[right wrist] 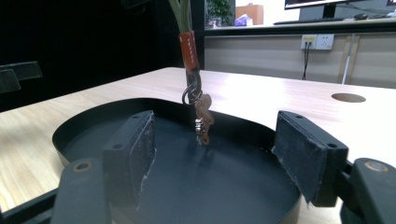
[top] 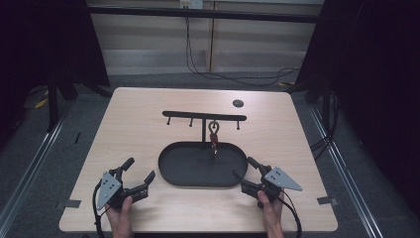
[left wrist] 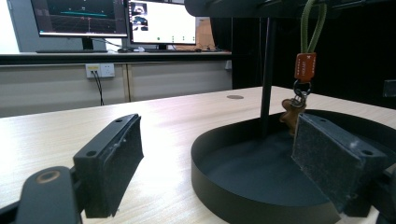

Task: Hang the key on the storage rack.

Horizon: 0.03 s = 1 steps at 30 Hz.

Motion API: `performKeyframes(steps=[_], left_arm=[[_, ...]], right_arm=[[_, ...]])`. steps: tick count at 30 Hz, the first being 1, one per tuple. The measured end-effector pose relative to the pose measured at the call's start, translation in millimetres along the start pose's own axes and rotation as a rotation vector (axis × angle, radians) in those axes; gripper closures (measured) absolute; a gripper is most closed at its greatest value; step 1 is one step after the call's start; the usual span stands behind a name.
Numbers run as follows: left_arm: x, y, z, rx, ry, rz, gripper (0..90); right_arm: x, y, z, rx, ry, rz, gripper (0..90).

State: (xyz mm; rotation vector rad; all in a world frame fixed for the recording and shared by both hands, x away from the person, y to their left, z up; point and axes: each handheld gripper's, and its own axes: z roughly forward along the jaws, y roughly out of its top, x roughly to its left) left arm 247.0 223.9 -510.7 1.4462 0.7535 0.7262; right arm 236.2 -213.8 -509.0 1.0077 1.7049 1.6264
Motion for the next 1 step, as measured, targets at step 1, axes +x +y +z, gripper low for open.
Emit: performKeyframes(steps=[1], left_arm=[[0.6,0.2,0.2,0.001,-0.008,0.008,15.8]], right_arm=[[0.0,-0.2,-0.8,-0.005,-0.001,0.003,28.2]])
